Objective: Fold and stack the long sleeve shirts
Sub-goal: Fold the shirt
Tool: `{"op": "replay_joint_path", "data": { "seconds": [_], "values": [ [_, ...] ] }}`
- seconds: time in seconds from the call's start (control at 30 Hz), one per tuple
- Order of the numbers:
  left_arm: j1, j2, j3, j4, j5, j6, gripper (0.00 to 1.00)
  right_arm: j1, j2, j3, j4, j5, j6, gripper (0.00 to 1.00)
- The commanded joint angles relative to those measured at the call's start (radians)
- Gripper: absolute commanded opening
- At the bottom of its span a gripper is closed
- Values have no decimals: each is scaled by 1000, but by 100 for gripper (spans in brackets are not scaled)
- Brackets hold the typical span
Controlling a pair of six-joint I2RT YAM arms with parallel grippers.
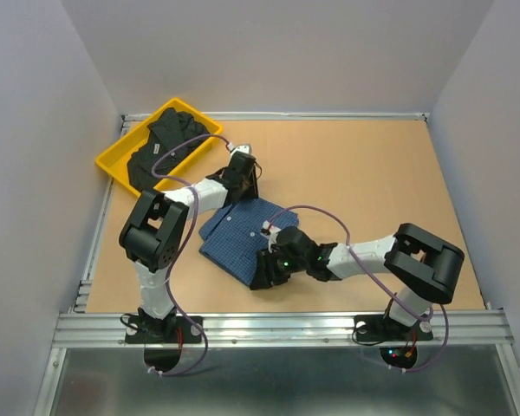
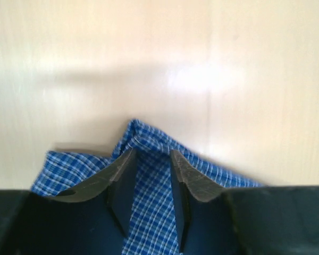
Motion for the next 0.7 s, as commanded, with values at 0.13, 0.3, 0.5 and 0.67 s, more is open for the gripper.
{"op": "replay_joint_path", "data": {
  "seconds": [0.13,0.3,0.5,0.67],
  "values": [
    [-2,-224,31,-20,-56,79,62,19,-99,156,-202,283,-144,63],
    [-2,-490,-135,-191,-208,-151,84,-85,-216,163,-341,394,-230,73],
    [0,-742,-397,-256,-208,-280,79,-280,-261,186,-360,376,-302,73],
    [9,-876,-591,-227,-176,-372,75,-379,-176,255,-360,351,-343,70]
  ]
}}
